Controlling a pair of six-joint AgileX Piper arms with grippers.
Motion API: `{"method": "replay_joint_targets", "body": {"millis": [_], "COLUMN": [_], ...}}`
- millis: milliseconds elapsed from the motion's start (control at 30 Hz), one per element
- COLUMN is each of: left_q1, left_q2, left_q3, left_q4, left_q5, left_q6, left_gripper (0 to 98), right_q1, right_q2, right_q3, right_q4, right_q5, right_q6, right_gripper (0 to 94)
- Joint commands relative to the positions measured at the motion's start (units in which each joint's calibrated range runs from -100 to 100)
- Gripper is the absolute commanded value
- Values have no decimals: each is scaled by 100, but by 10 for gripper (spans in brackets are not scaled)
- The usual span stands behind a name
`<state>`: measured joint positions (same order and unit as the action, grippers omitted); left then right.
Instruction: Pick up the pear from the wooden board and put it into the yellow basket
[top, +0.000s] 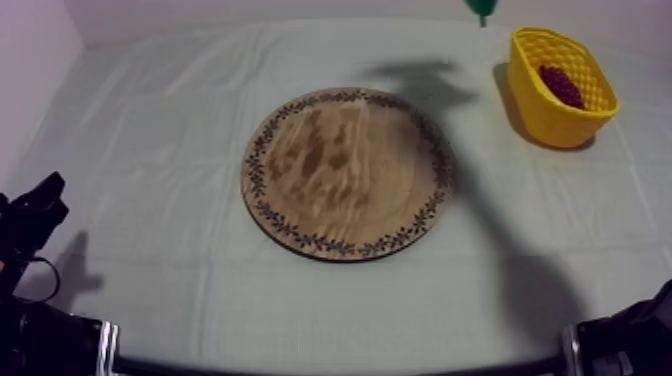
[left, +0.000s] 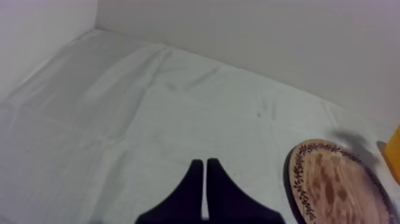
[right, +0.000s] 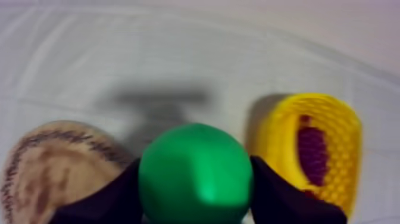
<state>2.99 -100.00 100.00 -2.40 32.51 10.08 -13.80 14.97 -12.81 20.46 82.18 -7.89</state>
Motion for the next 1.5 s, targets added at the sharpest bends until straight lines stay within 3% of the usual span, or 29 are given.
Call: {"method": "replay_joint_targets", "body": {"millis": [0,333,700,1033,1233,1467], "left_q1": [1,1,1,1,1,1], "left_q2": [0,0,0,0,0,0], "left_q3": [0,0,0,0,0,0], "left_q4": [-2,-2,-2,-2,-2,-2], "left_q5": [-1,-1,-1,-1,-1,-1], "left_q6": [1,1,1,1,1,1], "left_gripper": [1,1,1,1,1,1], "right_q1": [424,1396,1773,1810,1772,1746], "right_q2": [-309,-683,54,910,590,-909], "right_q3": [610,1905,2949,2556,2745,3686], "right_q4": [68,137,209,52,58,136], "right_q5": [-386,-1712,-3068,-3438,-3594,-3982], "right_q6": [65,353,328,435,413,370], "right_gripper": [375,387,445,658,636,599]}}
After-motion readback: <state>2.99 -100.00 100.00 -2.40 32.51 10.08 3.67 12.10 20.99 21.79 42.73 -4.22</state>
